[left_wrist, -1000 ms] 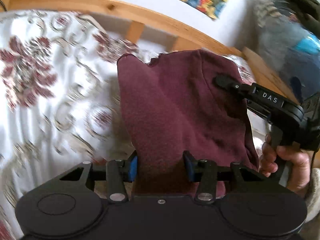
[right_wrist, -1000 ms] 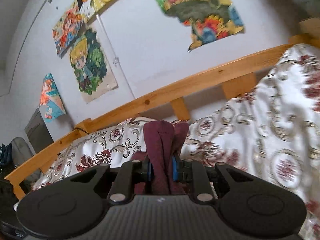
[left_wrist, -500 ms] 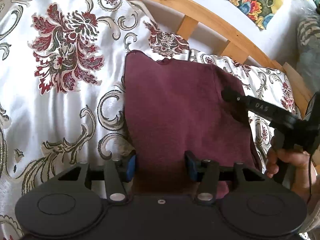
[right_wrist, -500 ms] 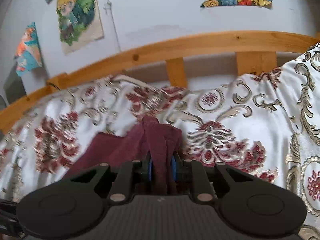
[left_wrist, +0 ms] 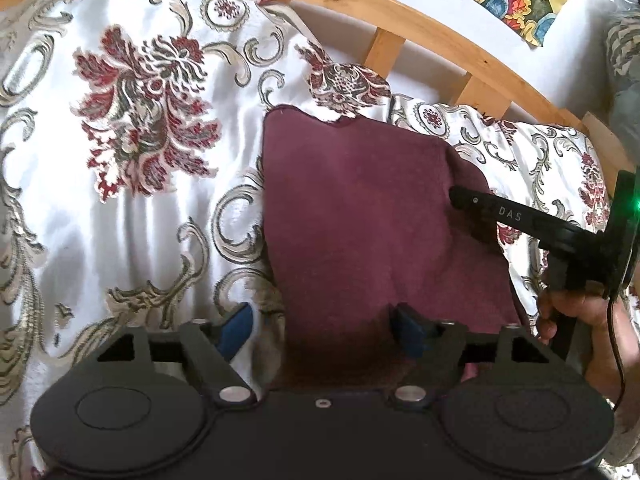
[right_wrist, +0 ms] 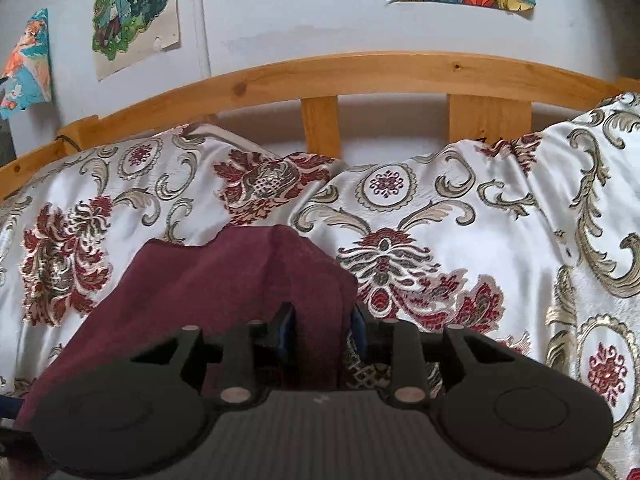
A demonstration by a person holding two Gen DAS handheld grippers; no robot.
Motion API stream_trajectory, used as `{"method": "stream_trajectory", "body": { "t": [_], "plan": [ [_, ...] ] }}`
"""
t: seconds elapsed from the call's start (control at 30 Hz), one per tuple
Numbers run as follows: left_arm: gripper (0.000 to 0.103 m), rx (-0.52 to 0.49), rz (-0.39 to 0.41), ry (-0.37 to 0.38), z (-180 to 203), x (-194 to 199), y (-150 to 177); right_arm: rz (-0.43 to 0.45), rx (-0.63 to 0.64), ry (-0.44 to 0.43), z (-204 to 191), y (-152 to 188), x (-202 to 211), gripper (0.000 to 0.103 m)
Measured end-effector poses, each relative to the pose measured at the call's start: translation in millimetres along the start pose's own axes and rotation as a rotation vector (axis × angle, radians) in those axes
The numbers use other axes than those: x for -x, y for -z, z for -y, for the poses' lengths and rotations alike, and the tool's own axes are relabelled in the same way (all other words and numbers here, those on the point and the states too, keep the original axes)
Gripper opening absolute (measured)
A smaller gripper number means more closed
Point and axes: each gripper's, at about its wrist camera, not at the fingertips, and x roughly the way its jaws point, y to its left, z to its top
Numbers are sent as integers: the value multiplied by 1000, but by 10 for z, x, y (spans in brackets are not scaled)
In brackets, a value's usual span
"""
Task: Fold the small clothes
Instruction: 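Open both grippers and release the folded shirt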
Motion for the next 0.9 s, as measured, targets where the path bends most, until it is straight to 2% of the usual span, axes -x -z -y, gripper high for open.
{"method": "stream_trajectory", "body": {
  "t": [0.2, 0.27, 0.47, 0.53, 0.7, 0.9],
  "plan": [
    [98, -16, 25, -23, 0, 102, 10, 28, 33, 56, -49, -10, 44, 56],
    [99, -18, 35, -26, 3, 131, 13, 36, 25, 74, -39, -8, 78, 75],
    [102, -34, 68, -63, 43, 200, 12, 77, 30, 75, -11, 28, 254, 100],
    [102, -35, 82, -81, 41, 226, 20, 96, 41, 67, -22, 46, 349, 103],
    [102, -17, 103, -105, -4, 310, 65, 132, 97, 52, -103, 119, 619, 103],
    [102, -7, 181, -143, 18, 528, 100, 213, 115, 63, -199, 209, 999, 103]
  ]
}}
